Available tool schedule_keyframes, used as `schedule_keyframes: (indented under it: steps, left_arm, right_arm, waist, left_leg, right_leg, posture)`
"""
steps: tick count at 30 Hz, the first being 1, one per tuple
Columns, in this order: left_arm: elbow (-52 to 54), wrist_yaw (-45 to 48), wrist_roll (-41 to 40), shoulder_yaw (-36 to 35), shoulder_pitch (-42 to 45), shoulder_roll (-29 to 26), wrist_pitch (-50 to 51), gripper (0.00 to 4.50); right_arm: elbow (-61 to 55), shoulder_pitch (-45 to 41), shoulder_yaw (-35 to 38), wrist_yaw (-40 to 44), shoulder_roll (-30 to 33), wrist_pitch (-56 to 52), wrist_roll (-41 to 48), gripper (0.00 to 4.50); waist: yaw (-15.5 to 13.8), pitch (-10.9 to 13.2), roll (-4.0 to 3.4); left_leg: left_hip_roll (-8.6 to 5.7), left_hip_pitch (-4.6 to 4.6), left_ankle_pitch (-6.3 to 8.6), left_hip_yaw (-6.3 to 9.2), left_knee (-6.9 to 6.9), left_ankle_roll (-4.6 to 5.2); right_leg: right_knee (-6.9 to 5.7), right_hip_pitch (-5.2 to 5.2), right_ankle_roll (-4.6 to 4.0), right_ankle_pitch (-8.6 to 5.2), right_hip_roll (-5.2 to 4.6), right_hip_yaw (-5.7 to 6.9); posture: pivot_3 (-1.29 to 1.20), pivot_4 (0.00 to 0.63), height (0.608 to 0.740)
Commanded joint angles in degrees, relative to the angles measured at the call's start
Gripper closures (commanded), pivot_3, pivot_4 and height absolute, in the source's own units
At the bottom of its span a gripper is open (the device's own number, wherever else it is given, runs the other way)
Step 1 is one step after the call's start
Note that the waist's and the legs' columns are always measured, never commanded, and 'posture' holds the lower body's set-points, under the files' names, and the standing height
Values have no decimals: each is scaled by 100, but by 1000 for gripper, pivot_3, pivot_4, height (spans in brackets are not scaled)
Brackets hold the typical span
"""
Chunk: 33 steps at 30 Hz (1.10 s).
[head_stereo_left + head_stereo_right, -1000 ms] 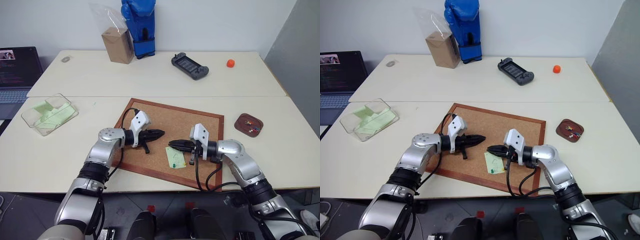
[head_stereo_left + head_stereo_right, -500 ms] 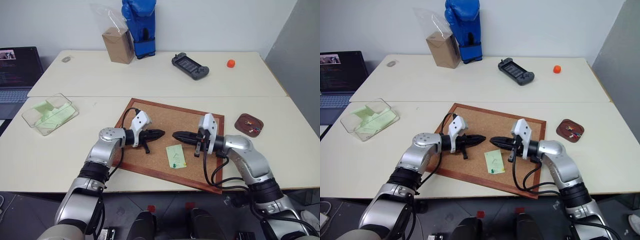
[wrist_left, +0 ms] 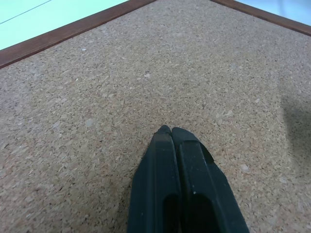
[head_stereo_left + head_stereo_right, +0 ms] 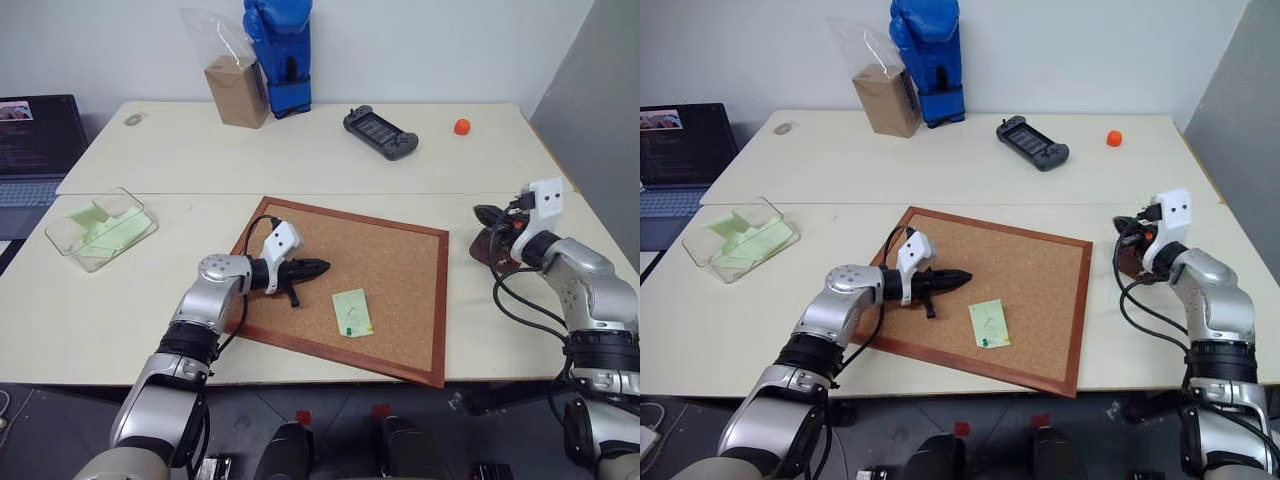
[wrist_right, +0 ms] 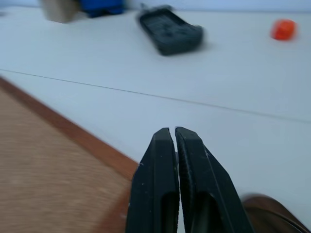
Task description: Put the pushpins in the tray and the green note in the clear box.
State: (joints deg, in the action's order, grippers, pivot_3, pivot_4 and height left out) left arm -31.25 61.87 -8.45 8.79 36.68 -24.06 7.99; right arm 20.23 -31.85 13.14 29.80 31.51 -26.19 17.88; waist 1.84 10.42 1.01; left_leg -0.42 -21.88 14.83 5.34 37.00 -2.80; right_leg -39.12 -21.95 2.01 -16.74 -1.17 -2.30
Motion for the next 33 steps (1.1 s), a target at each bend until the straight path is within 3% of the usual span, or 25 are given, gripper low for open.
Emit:
schedule_keyframes:
  steps: [1, 10, 11, 13, 25, 26, 29, 33]
  left_arm:
    - [-241, -15, 224, 164, -15, 33, 1, 4500]
    - [-234, 59, 241, 179, -34, -22, -81, 4500]
    - [-240, 61, 243, 177, -34, -25, -85, 4500]
    - [-252, 62, 250, 176, -35, -31, -92, 4500]
    - [-371, 57, 306, 187, 64, -7, -168, 4500]
    - [-383, 61, 309, 187, 71, -7, -173, 4500]
    - [-411, 72, 314, 186, 89, -4, -187, 4500]
    - [-437, 99, 313, 189, 115, -2, -182, 4500]
  right_arm:
    - [434, -223, 166, -394, 40, 295, -203, 4411]
    - [921, -256, 207, -569, 4, 556, -270, 4411]
    - [923, -257, 218, -578, -2, 552, -255, 3994]
    - [912, -249, 223, -584, -8, 551, -247, 3800]
    - [714, -154, 295, -466, 39, 552, -159, 1328]
    - [535, -78, 237, -336, 65, 635, -165, 1088]
    - [-165, 228, 12, 279, 135, 898, -108, 1088]
    - [-2053, 1205, -522, 1873, 448, 1043, 398, 1088]
  waist:
    - [0, -4, -7]
    - [1, -9, -16]
    - [1, -9, -16]
    - [1, -9, -16]
    - [-1, -10, -17]
    - [-1, -10, -17]
    - [-4, -10, -18]
    - [-25, -11, -20]
  left_leg:
    - [0, 0, 0, -2, 0, 0]
    - [1, 0, 0, -7, 0, 1]
    - [1, 0, 0, -7, 0, 1]
    - [1, 0, 0, -7, 0, 1]
    - [1, 0, -1, -6, 0, 1]
    - [1, 0, -1, -6, 0, 1]
    - [1, -2, -1, -2, 0, 2]
    - [0, -6, -1, 5, -1, 2]
  right_leg:
    - [0, 0, 0, 0, 0, -2]
    - [1, 0, 2, 1, -1, -6]
    - [0, 0, 2, 1, -1, -6]
    - [1, 0, 2, 1, -1, -6]
    - [1, 0, 2, 1, -1, -6]
    - [1, 0, 2, 1, -1, -5]
    - [1, 0, 2, 1, -1, -3]
    - [3, 0, 4, 0, -2, 2]
  posture:
    - [0, 150, 740]
    - [0, 150, 740]
    - [0, 150, 740]
    - [0, 150, 740]
    - [0, 150, 740]
    - [0, 150, 740]
    - [0, 150, 740]
    - [0, 150, 740]
